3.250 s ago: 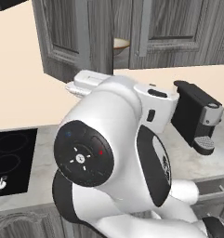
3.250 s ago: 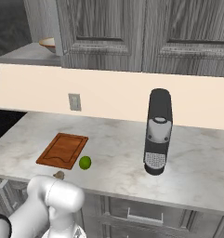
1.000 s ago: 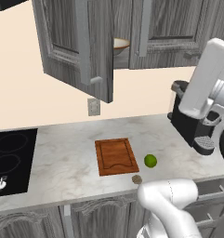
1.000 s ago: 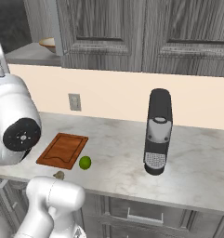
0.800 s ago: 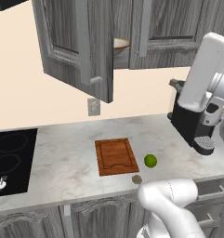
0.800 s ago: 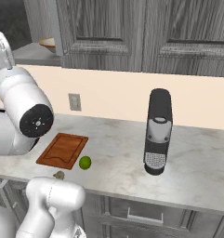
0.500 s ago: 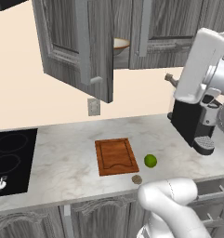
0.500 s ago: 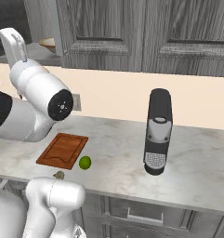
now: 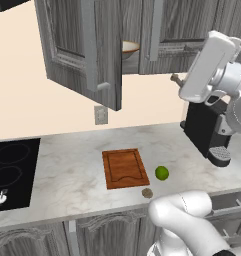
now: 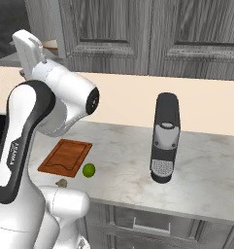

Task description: Open the cabinet. Place the bowl and condiment on the counter. Then place the lime and garlic on the cutting board.

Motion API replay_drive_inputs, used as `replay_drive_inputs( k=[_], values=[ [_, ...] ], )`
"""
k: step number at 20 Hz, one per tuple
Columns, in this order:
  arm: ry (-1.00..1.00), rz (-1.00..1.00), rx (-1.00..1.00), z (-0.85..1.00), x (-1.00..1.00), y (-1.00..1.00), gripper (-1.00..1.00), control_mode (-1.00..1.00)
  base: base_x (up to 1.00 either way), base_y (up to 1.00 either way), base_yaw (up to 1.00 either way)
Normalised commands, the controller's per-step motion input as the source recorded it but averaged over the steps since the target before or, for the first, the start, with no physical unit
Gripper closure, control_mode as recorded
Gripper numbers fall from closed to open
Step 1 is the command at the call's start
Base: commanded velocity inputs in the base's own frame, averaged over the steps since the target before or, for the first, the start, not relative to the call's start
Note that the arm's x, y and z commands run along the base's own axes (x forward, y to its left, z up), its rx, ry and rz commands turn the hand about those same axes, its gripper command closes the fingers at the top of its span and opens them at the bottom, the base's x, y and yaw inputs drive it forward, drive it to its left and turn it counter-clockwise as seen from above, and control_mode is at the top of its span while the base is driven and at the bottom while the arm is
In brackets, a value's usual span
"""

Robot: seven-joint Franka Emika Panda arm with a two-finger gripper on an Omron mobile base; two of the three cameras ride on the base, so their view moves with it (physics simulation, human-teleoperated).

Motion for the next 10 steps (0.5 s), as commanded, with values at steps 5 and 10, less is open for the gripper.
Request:
replay_drive_inputs(
  k=[5, 10],
  values=[
    [-0.09, 0.13, -0.1, -0.03, 0.0, 0.0, -1.0, -1.0, 0.0, 0.0, 0.0],
    [-0.04, 0.08, -0.1, 0.0, 0.03, 0.11, -1.0, -1.0, 0.0, 0.0, 0.0]
  ],
)
